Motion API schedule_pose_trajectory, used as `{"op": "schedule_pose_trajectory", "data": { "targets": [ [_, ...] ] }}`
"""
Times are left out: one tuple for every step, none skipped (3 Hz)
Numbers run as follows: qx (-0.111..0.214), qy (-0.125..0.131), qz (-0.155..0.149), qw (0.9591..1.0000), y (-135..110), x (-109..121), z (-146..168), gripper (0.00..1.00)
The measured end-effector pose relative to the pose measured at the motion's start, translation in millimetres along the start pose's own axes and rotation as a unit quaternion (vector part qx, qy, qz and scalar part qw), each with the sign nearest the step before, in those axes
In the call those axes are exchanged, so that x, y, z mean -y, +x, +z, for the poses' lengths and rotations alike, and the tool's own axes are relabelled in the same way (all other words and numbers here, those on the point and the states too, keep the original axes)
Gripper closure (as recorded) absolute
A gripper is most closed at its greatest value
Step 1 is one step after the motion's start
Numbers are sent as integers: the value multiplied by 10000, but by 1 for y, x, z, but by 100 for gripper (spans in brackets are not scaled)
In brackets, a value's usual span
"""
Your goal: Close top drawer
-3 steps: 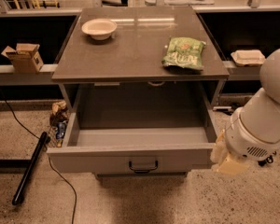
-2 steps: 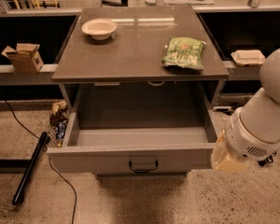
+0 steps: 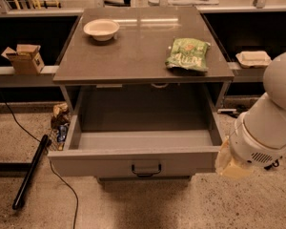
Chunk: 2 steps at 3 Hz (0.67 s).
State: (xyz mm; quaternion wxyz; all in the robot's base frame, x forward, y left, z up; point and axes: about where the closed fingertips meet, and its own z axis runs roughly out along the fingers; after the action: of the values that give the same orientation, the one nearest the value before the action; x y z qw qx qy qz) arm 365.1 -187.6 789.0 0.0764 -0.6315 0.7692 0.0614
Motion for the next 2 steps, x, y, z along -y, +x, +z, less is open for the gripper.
{"op": "schedule_pose_trajectory", "data": {
  "targets": [
    [-57,-44,-23,10000,3,-8,13,100],
    [-89,-91,-57,9999,8,-14,43,100]
  ]
}}
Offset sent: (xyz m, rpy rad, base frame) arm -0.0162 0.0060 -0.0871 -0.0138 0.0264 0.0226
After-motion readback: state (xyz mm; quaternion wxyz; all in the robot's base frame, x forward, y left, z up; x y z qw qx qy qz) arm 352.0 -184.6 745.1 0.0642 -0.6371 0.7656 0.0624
